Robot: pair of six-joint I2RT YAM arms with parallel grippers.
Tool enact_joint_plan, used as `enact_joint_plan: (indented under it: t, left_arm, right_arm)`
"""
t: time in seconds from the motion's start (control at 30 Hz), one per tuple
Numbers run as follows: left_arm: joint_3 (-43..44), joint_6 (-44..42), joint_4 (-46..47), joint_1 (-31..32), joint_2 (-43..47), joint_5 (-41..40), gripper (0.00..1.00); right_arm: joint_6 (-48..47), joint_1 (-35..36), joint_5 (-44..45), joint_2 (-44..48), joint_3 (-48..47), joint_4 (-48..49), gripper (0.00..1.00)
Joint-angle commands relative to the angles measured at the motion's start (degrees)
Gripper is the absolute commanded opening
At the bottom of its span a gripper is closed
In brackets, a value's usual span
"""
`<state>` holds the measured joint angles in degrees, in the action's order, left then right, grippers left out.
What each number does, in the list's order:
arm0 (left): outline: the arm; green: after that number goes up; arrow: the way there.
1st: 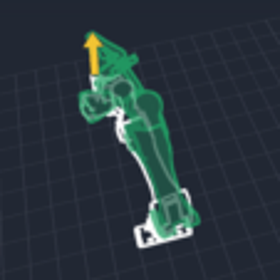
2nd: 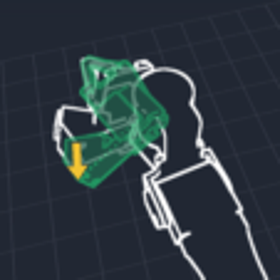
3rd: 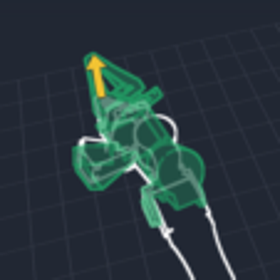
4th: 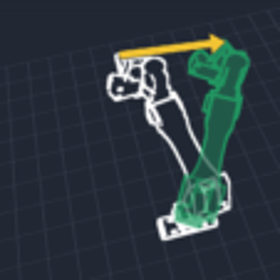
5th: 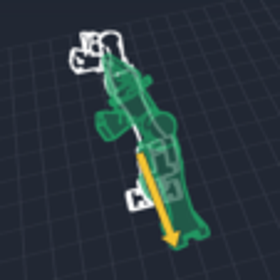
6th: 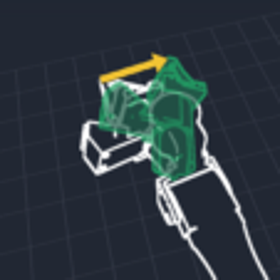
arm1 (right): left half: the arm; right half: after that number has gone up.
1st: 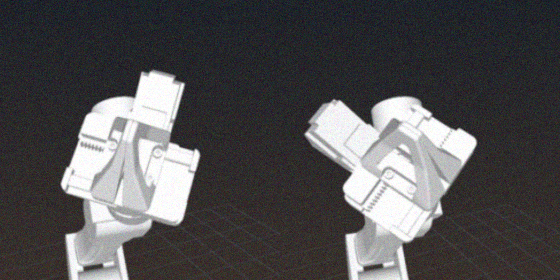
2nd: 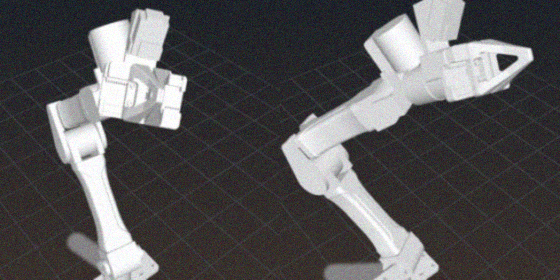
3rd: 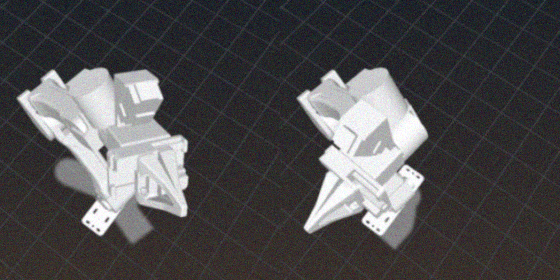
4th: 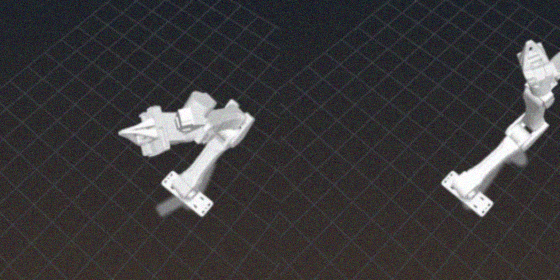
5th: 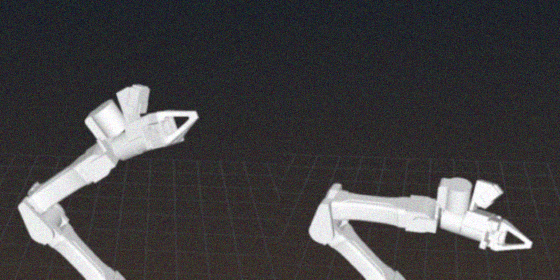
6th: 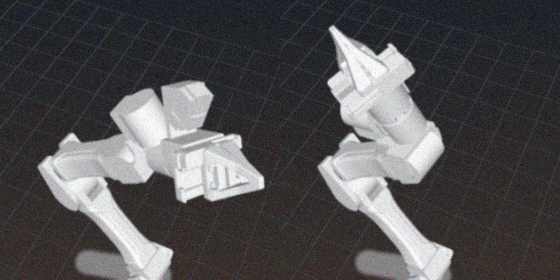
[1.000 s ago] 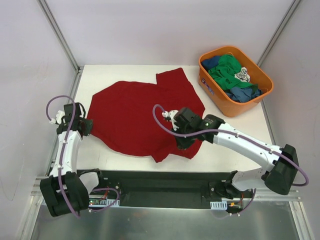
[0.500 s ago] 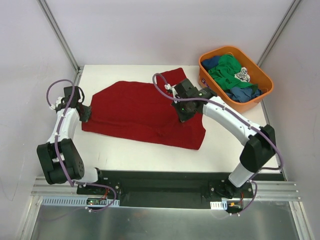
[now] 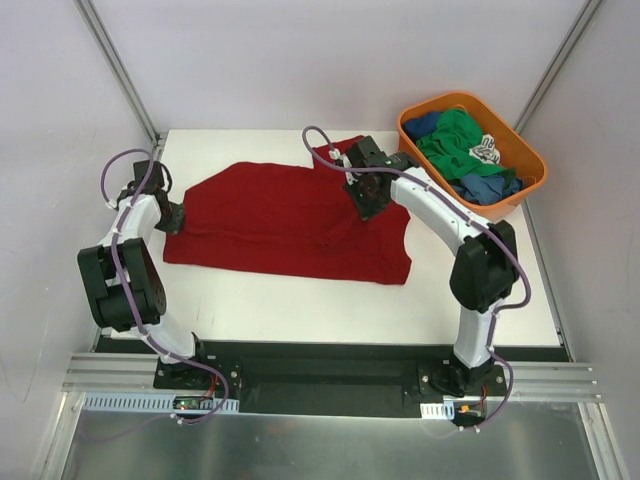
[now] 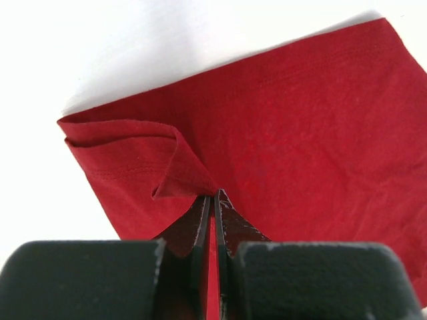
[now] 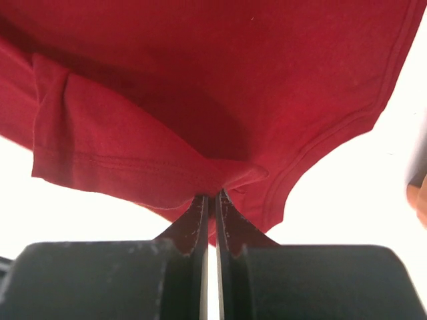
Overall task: Fold and stack the t-shirts
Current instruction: Fold the flattened tshirt in 1/3 of the way
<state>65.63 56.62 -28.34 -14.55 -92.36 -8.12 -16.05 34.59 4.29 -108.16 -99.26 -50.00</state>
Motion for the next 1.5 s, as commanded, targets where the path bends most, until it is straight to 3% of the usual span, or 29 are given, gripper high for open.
enact_joint_plan:
  t: [0.0, 0.2, 0.33, 0.37, 0.43, 0.47, 0.5, 0.57, 0.6, 0.63, 0.83, 0.97, 1.17, 1.47]
  left_arm:
    - [3.98, -0.02, -0.4, 0.57, -3.0, -1.9, 0.0]
    - [7.23, -0.54, -0.31, 0.66, -7.39, -1.99, 0.0]
    - [10.57, -2.47, -0.84, 0.4, -9.33, -2.16, 0.46]
    - [11.01, -2.74, -1.28, 0.22, -9.07, -1.99, 0.66]
    - [12.15, -3.8, -1.54, 0.22, -8.55, -1.9, 0.79]
    - [12.33, -4.15, -1.63, 0.22, -7.41, -1.73, 0.93]
    - [12.51, -5.11, -1.72, 0.22, -6.79, -1.55, 0.99]
    - [12.25, -5.73, -1.81, 0.31, -4.51, -1.37, 0.99]
    - [11.29, -6.25, -1.81, 0.31, -3.72, -1.29, 0.99]
    - [10.76, -6.52, -1.9, 0.31, -2.14, -1.28, 0.99]
    - [6.36, -8.19, -1.72, 0.31, 0.86, 2.31, 0.99]
    - [5.22, -9.33, -1.81, 0.39, 0.51, 5.3, 0.99]
    - [0.57, -11.09, -2.07, 0.13, 2.7, 3.91, 0.99]
    - [-8.67, -9.24, -1.9, -6.81, 6.66, 5.48, 0.99]
  right_arm:
    - [-2.14, -0.92, 2.3, -3.1, -5.32, -1.42, 0.01]
    - [-2.14, -2.24, 4.93, -8.72, -9.36, 1.74, 0.04]
    - [-0.65, -3.12, 8.96, -13.91, -15.14, 2.27, 0.17]
    - [-0.38, -3.12, 10.98, -15.57, -16.21, 2.45, 0.18]
    - [0.84, -3.47, 13.44, -16.64, -19.46, 2.63, 0.32]
    - [1.11, -3.65, 13.63, -16.82, -20.26, 2.62, 0.39]
    - [1.46, -3.74, 13.46, -16.47, -20.53, 2.62, 0.58]
    - [3.04, -3.74, 12.24, -13.41, -18.26, 3.94, 0.79]
    - [3.48, -3.74, 11.45, -11.91, -16.42, 4.99, 0.95]
    - [3.92, -3.74, 9.44, -8.42, -11.44, 7.35, 0.97]
    - [8.31, -3.65, -3.73, 3.2, 5.03, 14.04, 0.97]
    - [10.86, -2.95, -10.79, 4.63, 12.16, 16.95, 0.97]
    - [14.82, -1.63, -8.96, 7.25, 18.3, 17.65, 0.97]
    - [23.25, -1.81, 0.53, 15.07, 30.43, 14.84, 0.96]
